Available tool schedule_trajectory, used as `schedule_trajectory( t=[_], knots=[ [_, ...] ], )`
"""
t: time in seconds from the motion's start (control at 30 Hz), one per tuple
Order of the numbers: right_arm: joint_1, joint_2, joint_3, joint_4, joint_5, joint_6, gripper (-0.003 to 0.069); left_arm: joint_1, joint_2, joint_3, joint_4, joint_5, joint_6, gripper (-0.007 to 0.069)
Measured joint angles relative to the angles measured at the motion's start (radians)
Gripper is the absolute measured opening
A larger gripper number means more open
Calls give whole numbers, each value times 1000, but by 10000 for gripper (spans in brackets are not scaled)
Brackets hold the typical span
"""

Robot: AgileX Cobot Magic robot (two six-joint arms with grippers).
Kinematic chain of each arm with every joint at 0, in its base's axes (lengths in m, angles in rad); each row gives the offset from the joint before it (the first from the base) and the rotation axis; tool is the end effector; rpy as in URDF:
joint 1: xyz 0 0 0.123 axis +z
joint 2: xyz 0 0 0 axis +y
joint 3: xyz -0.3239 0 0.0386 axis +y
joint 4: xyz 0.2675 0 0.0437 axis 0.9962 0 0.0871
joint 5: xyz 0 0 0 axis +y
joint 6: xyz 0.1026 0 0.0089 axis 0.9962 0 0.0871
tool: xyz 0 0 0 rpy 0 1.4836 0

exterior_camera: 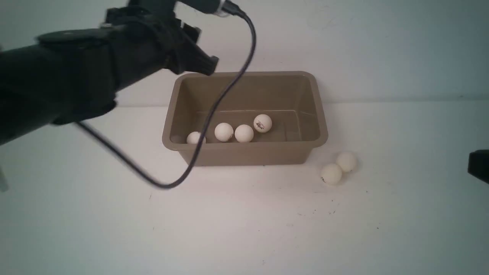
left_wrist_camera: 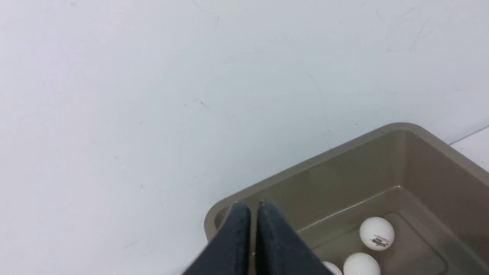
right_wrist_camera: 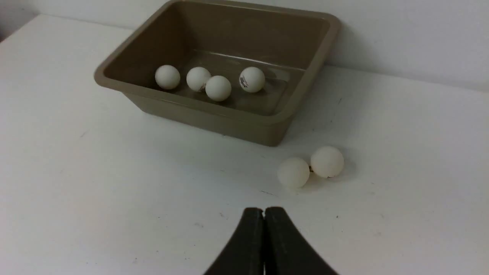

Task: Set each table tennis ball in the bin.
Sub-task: Use the right arm to clamp the table tennis ball closest to it

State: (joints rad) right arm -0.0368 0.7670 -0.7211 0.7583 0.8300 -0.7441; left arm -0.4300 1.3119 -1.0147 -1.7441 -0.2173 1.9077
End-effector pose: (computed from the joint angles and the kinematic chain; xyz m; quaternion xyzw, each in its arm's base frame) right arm 0.1363 0.0473 0.3547 -0.1785 0.8496 0.1868 0.4598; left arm 0.3004 -0.1138 0.3847 0.1652 0.7699 0.0012 0.6165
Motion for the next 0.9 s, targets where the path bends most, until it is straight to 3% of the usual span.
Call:
schedule_trajectory(
  t=[0.2,0.6,0.73,0.9],
  knots=[
    [0,206,-24,8,-73,-45,-10,0,-240,157,-3,-23,-94,-4],
    [28,644,-330,-21,-78,-52,-8,0,-523,339,-3,-25,-116,-4],
    [123,733,-399,-120,-122,8,-8,0,-553,387,-3,-25,-123,-4],
    [244,813,-440,-387,-170,267,-8,0,-555,394,-3,-25,-124,-4]
  ],
)
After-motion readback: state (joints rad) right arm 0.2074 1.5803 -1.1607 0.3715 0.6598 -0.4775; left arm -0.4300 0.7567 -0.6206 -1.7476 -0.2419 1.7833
